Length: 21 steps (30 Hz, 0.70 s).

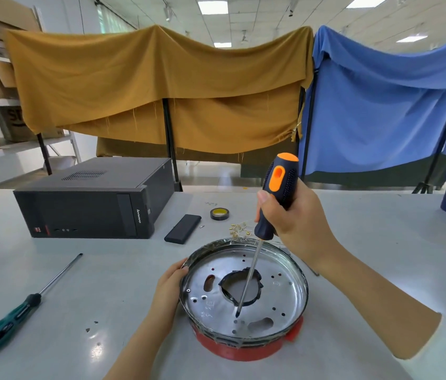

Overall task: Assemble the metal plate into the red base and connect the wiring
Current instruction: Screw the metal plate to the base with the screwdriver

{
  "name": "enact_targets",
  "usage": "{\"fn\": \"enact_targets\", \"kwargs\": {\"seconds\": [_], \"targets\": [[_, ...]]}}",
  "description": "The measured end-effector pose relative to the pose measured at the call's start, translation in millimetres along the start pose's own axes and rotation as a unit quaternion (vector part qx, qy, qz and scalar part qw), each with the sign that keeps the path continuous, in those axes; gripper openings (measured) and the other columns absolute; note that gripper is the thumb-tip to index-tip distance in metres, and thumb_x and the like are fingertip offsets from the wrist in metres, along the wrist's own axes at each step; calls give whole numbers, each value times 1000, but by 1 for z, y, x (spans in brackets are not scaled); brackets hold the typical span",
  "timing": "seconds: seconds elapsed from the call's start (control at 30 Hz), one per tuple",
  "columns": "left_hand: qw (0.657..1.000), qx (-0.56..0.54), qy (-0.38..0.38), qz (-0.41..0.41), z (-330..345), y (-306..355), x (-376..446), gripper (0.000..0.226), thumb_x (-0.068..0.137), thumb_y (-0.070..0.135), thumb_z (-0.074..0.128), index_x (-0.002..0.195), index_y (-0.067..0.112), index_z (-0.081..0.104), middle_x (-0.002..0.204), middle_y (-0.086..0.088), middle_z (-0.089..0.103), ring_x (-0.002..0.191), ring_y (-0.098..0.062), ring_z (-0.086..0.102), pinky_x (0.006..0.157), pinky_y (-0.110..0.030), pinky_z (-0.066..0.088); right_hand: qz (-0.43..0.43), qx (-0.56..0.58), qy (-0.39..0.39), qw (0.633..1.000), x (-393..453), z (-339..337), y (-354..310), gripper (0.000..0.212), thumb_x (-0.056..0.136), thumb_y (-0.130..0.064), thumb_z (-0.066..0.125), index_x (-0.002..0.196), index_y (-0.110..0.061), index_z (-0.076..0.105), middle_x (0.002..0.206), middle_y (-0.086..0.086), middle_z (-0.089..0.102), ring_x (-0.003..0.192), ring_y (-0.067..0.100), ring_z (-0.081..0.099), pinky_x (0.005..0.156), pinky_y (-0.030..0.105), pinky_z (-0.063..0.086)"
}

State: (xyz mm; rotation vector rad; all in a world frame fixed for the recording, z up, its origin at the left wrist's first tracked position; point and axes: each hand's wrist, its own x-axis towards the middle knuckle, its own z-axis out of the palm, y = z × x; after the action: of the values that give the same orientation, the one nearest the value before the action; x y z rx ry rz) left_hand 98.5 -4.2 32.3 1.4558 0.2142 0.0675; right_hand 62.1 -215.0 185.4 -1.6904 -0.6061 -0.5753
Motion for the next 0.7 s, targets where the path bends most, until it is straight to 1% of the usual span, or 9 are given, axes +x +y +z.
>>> {"fn": "enact_targets", "kwargs": {"seconds": [0.07,0.13,0.2,0.3,0.4,0.47,0.53,0.57,0.7], "targets": [[1000,0,-3,6,0,-1,1,29,92,8,51,107,19,74,102,-2,76,96,-19,72,82,-34,55,-1,-10,-17,1000,-1,-2,1,19,79,-35,60,76,-19,52,66,4,60,57,6,56,56,21,50],[1000,0,-6,7,0,-2,2,30,92,7,51,108,19,74,102,-2,76,96,-20,72,81,-34,55,-9,-22,-28,999,-3,-2,2,19,77,-38,59,74,-21,51,63,-4,60,56,2,55,54,14,47],[1000,-4,-3,6,-1,-3,4,29,91,7,52,106,18,74,101,-2,76,96,-21,72,82,-35,55,-14,-23,-38,999,-3,-2,4,16,79,-34,60,73,-23,50,60,-12,58,55,-1,54,53,10,44],[1000,-1,-6,7,-2,-5,5,30,91,6,51,106,18,74,102,-3,76,98,-22,71,85,-37,55,-10,-17,-48,999,-5,-2,5,23,73,-44,58,73,-22,51,62,-5,57,55,1,55,54,9,44],[1000,8,-11,14,-1,-4,5,30,92,7,50,105,20,74,100,-1,76,95,-20,72,80,-34,55,-4,-24,-54,998,-6,-3,7,27,71,-49,56,74,-22,51,66,5,55,56,4,52,54,14,46],[1000,6,-7,15,-1,-5,5,30,92,7,50,103,20,74,99,-1,77,93,-18,72,77,-31,54,-1,-30,-56,998,-7,-4,8,28,71,-50,56,74,-22,51,68,7,55,57,6,50,57,19,47],[1000,4,-7,14,0,-5,6,31,91,6,50,104,20,74,99,-1,76,93,-18,72,78,-33,54,-1,-29,-59,998,-7,-4,8,28,71,-50,56,74,-22,51,68,7,55,57,6,50,57,18,47],[1000,4,-6,13,0,-5,6,31,91,6,50,105,19,74,99,-1,76,93,-19,72,79,-33,55,-3,-28,-59,998,-7,-4,8,27,71,-49,56,73,-22,51,67,5,56,56,4,51,55,16,46],[1000,0,-2,11,0,-5,7,30,90,6,52,106,18,74,99,0,76,94,-18,72,78,-32,55,-14,-23,-61,998,-8,-3,7,22,71,-47,56,71,-26,50,60,-17,59,55,-2,54,54,8,43]]}}
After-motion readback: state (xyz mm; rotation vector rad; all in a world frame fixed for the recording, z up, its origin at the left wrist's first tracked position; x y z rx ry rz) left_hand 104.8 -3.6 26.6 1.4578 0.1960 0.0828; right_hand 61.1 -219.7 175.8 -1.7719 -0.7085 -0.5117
